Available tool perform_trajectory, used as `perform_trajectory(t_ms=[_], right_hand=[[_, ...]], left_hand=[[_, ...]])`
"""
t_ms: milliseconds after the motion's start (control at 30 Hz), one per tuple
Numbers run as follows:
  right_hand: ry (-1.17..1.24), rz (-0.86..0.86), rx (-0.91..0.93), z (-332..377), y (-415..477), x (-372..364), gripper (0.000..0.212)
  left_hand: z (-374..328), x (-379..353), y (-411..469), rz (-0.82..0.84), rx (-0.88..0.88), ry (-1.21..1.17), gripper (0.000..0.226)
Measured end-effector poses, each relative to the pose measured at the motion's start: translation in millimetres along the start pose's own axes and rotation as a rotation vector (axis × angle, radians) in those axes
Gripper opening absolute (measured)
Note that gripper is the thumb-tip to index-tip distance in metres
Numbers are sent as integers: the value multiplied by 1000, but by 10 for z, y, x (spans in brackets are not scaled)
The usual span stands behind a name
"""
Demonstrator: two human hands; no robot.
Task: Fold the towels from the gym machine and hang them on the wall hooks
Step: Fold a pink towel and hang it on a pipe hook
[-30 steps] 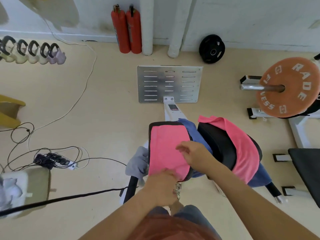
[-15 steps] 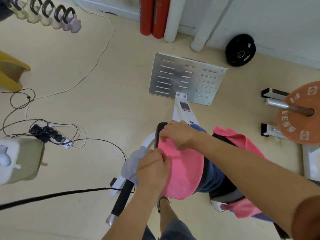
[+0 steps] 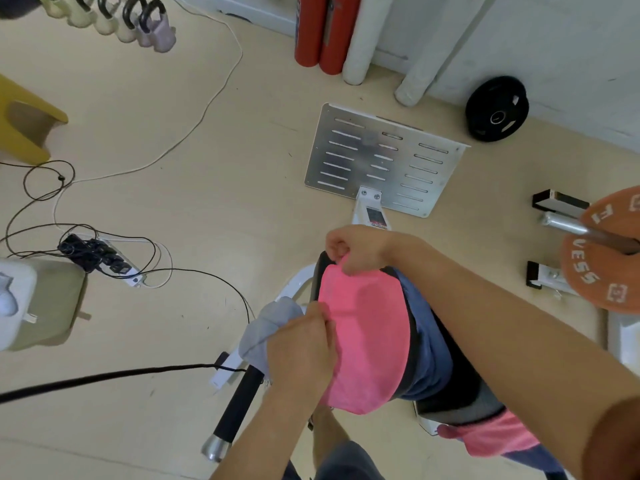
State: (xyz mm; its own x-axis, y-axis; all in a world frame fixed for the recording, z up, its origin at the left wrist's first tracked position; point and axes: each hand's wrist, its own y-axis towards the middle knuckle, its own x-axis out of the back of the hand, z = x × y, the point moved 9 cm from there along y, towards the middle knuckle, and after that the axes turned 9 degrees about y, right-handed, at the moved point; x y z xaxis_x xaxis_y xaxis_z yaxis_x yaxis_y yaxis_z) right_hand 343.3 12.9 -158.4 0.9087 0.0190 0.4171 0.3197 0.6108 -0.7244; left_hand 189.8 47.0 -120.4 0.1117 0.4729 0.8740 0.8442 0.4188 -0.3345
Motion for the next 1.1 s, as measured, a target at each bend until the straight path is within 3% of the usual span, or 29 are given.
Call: perform_trajectory(t_ms=[167, 300, 400, 500, 634, 801, 901, 1001, 1101], right_hand=[[209, -202, 2, -237, 50, -225, 28], [135, -312, -153, -627, -80, -359, 45], [165, -203, -292, -966, -228, -362, 49], [91, -103, -320, -1095, -328, -275, 36], [169, -106, -343, -1046, -362, -182, 23], [152, -313, -238, -866, -452, 41, 10], [53, -538, -123, -688, -677, 308, 30], [-13, -753, -14, -502, -946, 606, 23], [-151, -682, -74, -380, -982, 673, 25]], left_hand=[[15, -15, -3, -6, 19, -91, 15], [-11, -59, -5, 30, -23, 41, 10], [-304, -80, -103, -47, -367, 100, 37], [-522, -292, -321, -32, -644, 265, 36], [-462, -421, -336, 10, -610, 252, 34], [-551, -424, -515, -24, -736, 333, 38], [-563, -431, -507, -31, -775, 346, 38], [-593, -430, -387, 29, -726, 363, 53], [-614, -528, -374, 98, -748, 438, 80]])
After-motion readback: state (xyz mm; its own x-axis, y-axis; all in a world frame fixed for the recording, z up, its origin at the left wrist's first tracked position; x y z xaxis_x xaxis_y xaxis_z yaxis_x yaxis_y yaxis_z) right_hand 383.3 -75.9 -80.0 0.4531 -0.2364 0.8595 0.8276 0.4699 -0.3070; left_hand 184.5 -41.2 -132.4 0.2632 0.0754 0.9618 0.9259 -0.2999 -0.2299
